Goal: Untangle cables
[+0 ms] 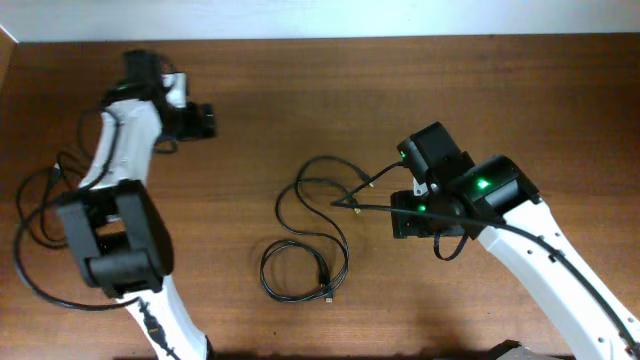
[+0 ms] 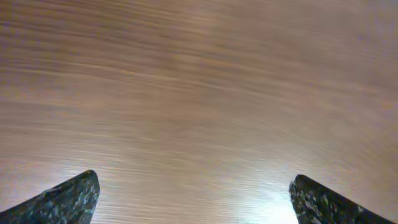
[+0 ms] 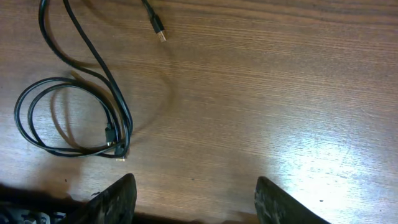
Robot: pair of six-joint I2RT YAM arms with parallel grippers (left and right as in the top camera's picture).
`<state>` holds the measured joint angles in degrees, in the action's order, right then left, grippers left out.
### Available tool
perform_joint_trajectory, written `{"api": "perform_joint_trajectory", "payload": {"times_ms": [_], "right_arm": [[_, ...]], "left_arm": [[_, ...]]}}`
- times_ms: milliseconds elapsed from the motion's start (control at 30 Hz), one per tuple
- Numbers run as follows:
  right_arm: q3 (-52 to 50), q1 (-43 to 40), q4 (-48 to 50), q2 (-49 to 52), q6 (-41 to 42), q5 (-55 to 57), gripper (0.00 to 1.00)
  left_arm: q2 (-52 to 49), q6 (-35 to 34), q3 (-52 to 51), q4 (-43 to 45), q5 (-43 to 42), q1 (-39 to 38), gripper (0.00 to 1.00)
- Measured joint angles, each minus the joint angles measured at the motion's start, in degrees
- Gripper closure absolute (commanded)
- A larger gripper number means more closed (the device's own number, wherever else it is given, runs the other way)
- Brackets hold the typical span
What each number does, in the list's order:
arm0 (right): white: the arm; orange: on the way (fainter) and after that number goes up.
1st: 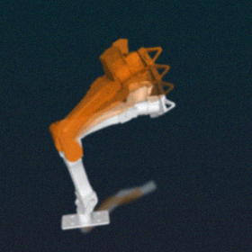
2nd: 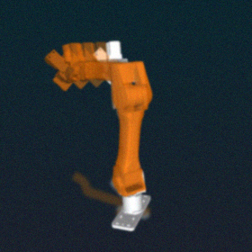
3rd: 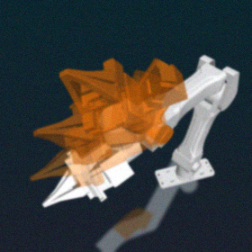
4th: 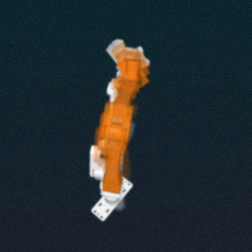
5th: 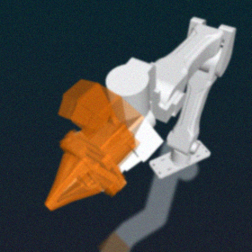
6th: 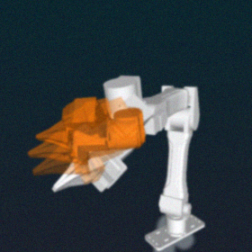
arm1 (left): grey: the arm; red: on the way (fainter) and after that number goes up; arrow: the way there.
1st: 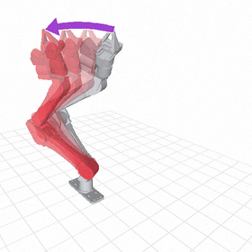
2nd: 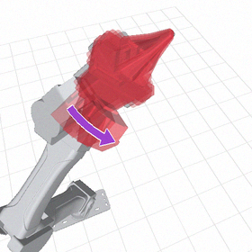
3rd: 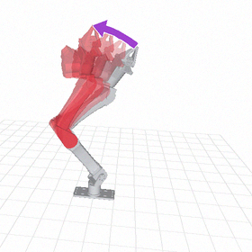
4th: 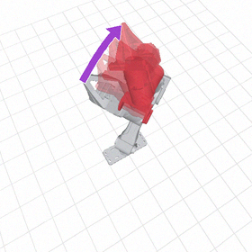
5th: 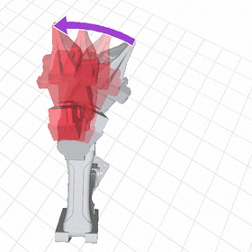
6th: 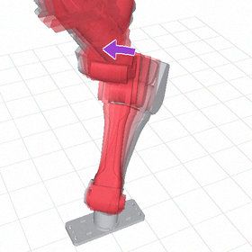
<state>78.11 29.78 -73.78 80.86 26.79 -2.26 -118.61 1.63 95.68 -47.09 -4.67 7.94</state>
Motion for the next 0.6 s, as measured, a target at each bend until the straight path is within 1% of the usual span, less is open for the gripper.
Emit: {"api": "perform_joint_trajectory", "payload": {"times_ms": [67,100,167,200,267,300,333,400,467,533,600], "right_arm": [[0.0,0.0,-0.3,0.0,0.4,-0.2,0.4],[0.0,-1.1,-1.5,-1.0,0.4,-0.4,0.4],[0.0,-4.0,-3.4,-3.8,0.4,-0.6,0.4],[0.0,-7.6,-5.7,-7.6,0.5,-0.5,0.4],[0.0,-14.0,-10.8,-16.8,0.3,1.0,0.4],[0.0,-15.2,-12.7,-18.0,0.3,1.4,0.4],[0.0,-17.7,-14.5,-20.9,0.3,2.6,0.39],[0.0,-19.6,-16.4,-26.9,0.3,4.4,0.39],[0.0,-19.8,-16.9,-29.4,0.3,4.7,0.39],[0.0,-19.8,-17.2,-30.3,0.2,4.9,0.39],[0.0,-19.8,-17.9,-30.2,0.2,4.9,0.39]], "left_arm": [[0.0,0.0,0.1,-6.5,-1.9,-6.2,0.01],[0.0,1.4,0.2,-10.0,-2.3,-8.5,0.01],[0.0,3.6,0.1,-15.3,-2.6,-11.2,0.01],[0.0,4.2,0.1,-17.3,-3.0,-11.9,0.03],[0.0,6.2,0.1,-18.7,-5.7,-12.2,0.04],[0.0,7.2,0.1,-19.7,-7.1,-12.2,0.04],[0.0,8.1,0.1,-21.7,-7.9,-12.4,0.01],[2.6,8.9,-0.1,-22.5,-8.7,-13.6,0.01],[8.2,9.0,-0.1,-22.8,-8.9,-16.0,0.01],[13.8,9.1,-0.1,-22.9,-8.9,-20.1,0.01],[15.1,9.1,-0.1,-25.4,-8.9,-24.0,0.01]]}}
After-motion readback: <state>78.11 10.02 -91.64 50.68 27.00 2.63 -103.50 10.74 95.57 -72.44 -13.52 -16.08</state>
